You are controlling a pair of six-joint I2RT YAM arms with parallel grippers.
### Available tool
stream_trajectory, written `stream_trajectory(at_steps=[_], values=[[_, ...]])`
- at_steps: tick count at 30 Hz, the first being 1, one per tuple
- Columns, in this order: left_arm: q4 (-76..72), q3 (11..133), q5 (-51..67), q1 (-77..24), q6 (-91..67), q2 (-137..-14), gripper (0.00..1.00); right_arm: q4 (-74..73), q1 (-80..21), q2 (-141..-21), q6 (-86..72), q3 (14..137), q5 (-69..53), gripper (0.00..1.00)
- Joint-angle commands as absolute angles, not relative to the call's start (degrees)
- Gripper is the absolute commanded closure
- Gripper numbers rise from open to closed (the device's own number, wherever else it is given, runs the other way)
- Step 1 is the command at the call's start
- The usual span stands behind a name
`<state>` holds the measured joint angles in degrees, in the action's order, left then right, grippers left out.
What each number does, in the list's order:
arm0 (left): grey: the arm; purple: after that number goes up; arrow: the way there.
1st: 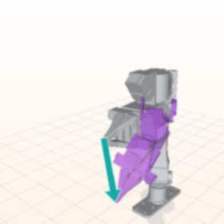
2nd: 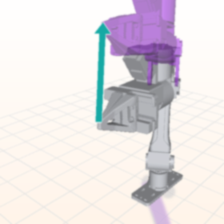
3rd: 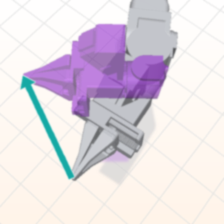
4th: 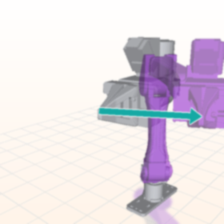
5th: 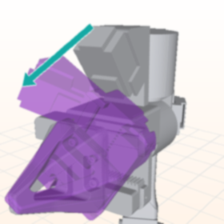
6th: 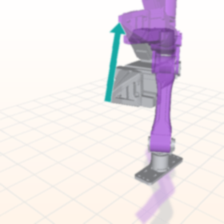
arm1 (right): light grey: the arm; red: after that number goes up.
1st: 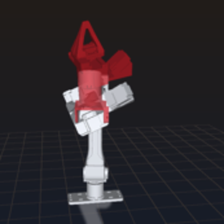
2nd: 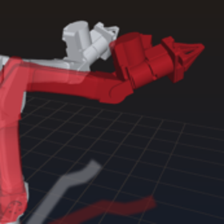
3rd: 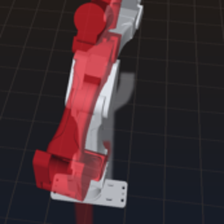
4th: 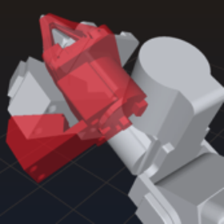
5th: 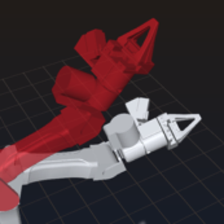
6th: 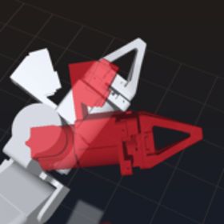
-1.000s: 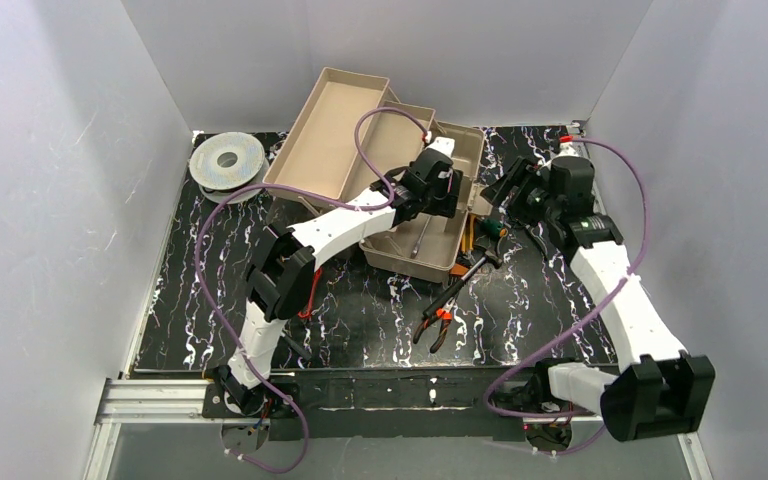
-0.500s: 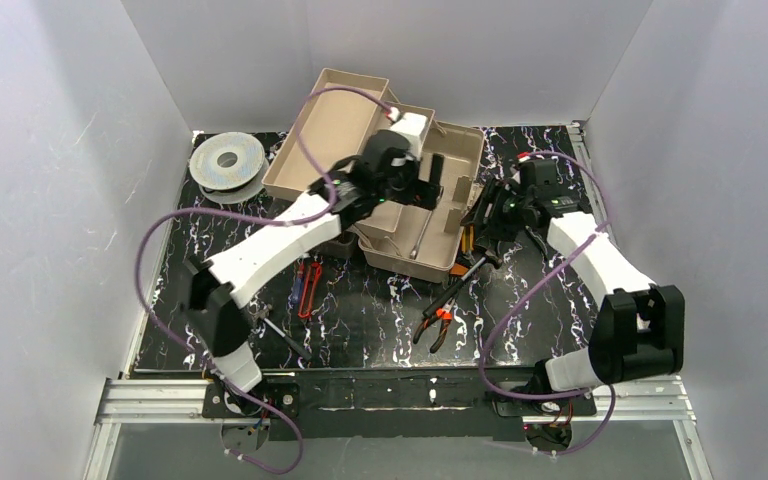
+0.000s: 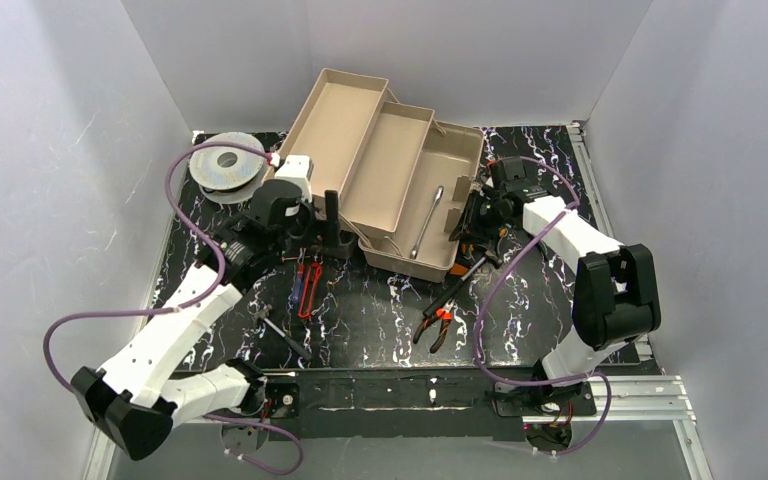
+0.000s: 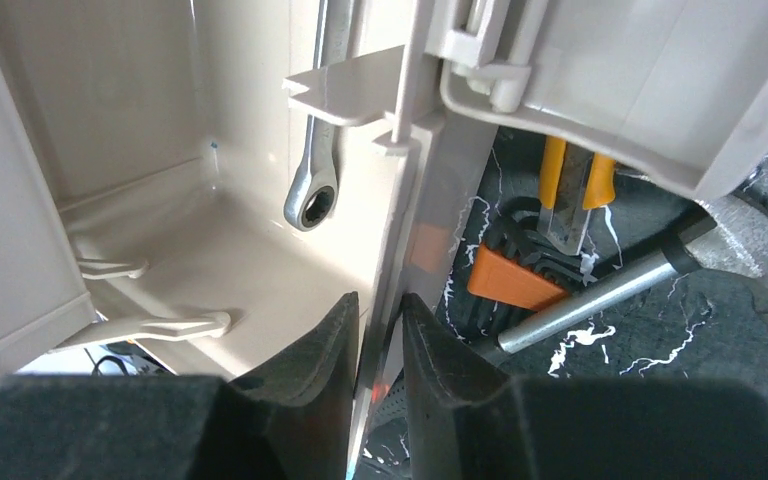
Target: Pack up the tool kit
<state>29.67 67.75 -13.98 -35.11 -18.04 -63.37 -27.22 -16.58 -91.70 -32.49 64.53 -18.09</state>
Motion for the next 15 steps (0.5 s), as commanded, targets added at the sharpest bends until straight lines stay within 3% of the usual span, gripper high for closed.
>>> stream_trajectory(at_steps=[1,10,12,15], values=[[32.9,63.4,-17.0,-33.6,-17.3,-58.9,0.00,-24.9,-16.7,-94.5,-31.5,72.4,-17.8,0.72],[31.8,60.9,-16.8,-33.3,-15.7,-58.5,0.00,-29.1,-16.0,-103.3,-30.8,85.9,-15.3,0.72],[30.9,60.5,-15.1,-33.3,-15.2,-58.5,0.00,-30.7,-15.9,-103.6,-30.3,88.2,-14.2,0.66],[29.2,59.7,-11.3,-33.2,-13.1,-57.4,0.00,-30.8,-15.9,-101.1,-30.2,86.6,-12.4,0.46]])
